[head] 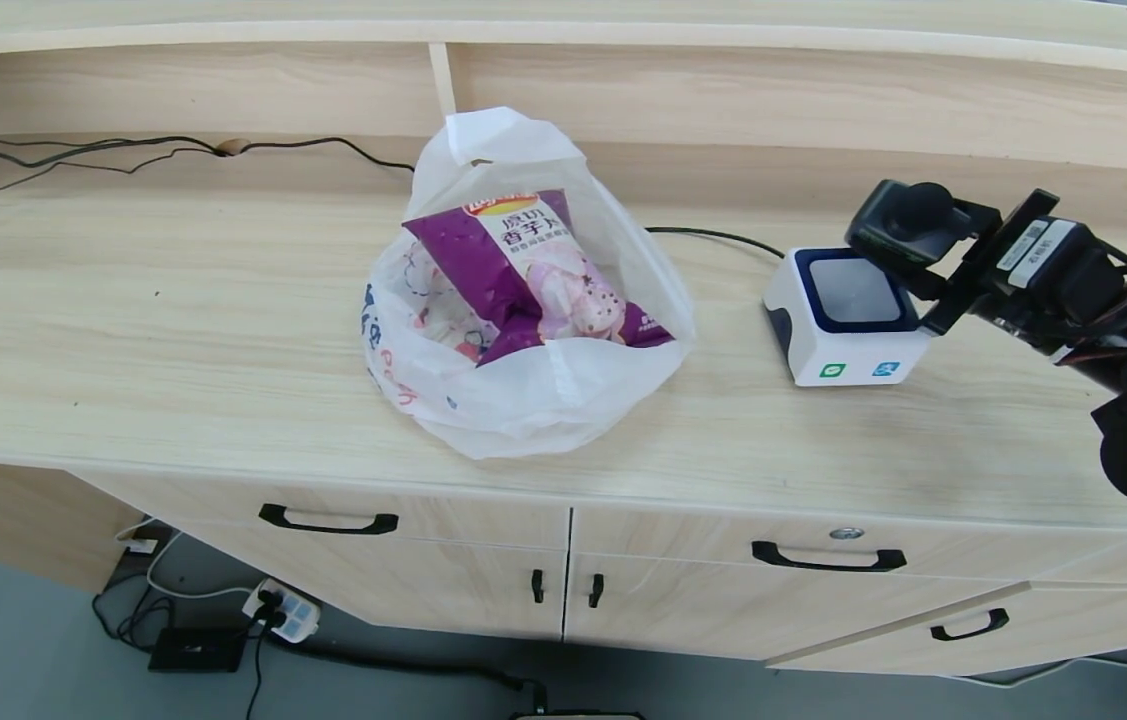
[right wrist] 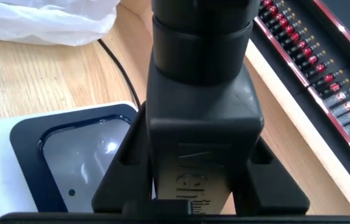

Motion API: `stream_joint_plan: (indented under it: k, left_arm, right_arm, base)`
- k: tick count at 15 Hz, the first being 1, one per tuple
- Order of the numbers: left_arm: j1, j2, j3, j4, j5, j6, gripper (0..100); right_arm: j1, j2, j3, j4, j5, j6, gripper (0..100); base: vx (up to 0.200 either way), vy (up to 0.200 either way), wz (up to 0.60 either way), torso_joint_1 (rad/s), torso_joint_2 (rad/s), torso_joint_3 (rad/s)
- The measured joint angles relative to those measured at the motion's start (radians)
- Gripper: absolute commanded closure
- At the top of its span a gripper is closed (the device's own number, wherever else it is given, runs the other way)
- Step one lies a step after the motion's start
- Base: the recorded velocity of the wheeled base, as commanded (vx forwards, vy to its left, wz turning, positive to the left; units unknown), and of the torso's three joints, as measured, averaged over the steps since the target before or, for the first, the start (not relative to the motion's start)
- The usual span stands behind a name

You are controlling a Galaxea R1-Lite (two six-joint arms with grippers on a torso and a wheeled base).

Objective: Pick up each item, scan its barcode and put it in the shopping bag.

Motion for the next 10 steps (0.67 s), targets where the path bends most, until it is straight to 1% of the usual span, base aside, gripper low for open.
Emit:
stream_joint_plan:
  k: [6, 8, 10]
  left_arm:
    - [0.000, 0.000, 0.000, 0.000, 0.000, 0.000, 0]
    - [0.001, 0.000, 0.000, 0.000, 0.000, 0.000, 0]
    - [0.001, 0.000, 0.000, 0.000, 0.000, -0.001, 0]
  right_arm:
    - [0.001, 0.000, 0.006, 0.000, -0.011, 0.008, 100]
    - [0.001, -0.019, 0.046, -0.004, -0.017, 0.022, 100]
    - [0.003, -0.050, 0.096, -0.006, -0.047, 0.054, 100]
  base:
    - [0.000, 0.000, 0.00, 0.000, 0.00, 0.000]
    - [0.000, 0.000, 0.00, 0.000, 0.00, 0.000]
    - [0.000, 0.000, 0.00, 0.000, 0.00, 0.000]
